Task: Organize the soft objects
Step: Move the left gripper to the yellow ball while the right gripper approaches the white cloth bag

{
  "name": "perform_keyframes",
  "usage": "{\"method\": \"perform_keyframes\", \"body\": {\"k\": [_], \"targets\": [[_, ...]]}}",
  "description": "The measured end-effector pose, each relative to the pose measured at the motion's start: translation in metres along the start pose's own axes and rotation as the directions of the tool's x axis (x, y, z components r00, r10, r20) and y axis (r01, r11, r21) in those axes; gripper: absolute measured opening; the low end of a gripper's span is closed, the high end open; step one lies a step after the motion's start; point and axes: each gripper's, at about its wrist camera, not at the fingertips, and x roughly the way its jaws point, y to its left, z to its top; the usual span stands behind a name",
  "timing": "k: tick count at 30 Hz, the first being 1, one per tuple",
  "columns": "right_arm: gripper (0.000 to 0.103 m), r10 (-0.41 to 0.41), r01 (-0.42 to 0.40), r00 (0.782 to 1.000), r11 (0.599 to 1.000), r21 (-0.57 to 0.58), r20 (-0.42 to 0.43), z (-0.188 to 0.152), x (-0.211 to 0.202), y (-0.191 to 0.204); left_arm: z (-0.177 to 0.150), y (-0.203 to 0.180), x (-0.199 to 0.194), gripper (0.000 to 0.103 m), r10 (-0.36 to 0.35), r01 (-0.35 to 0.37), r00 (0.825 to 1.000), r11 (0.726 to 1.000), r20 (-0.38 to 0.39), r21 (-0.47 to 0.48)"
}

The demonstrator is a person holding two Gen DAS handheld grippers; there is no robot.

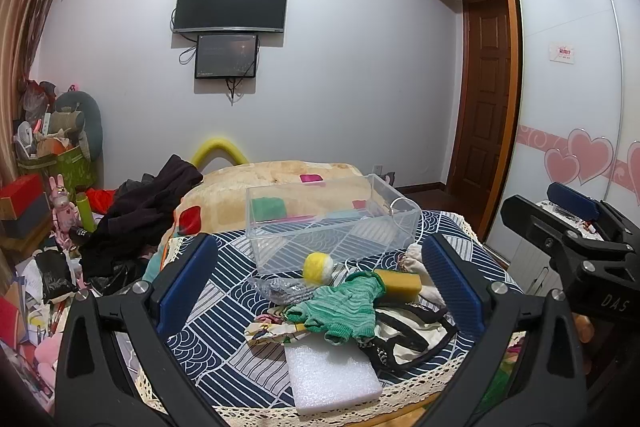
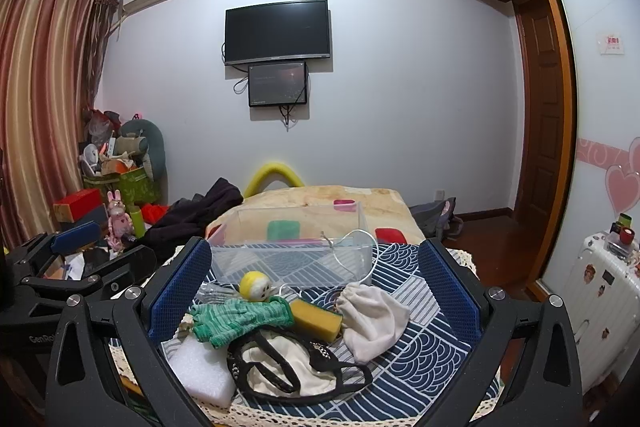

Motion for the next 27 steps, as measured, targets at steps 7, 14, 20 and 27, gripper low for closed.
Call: {"method": "perform_keyframes", "body": {"k": [7,14,20,27], "targets": [[0.103,0.007,-0.007,1.000,1.000,-0.002,0.007,-0.001,0.002,-0.001,0.001,0.001,0.005,0.103,-0.028,0.028,0.999,1.000,-0.019,-0.001],[0.102,-0.005,0.005,1.000,1.000,-0.002,-0.013,-0.006,0.014,-0.016,-0.003,-0.001,0.028,0.081,-0.057,0.058,0.995,0.998,-0.080,0.014],[0.084,0.013,-0.008,0.995,0.999,0.049,-0.102,-0.016,0.039,-0.040,-0.010,0.006,0.064,0.073,-0.056,0.057,0.982,0.998,-0.178,0.001],[0.075,0.033,-0.011,0.975,0.995,0.101,-0.222,-0.035,0.075,-0.064,-0.011,0.015,0.119,0.055,-0.074,0.066,0.951,0.997,-0.300,-0.039]]}}
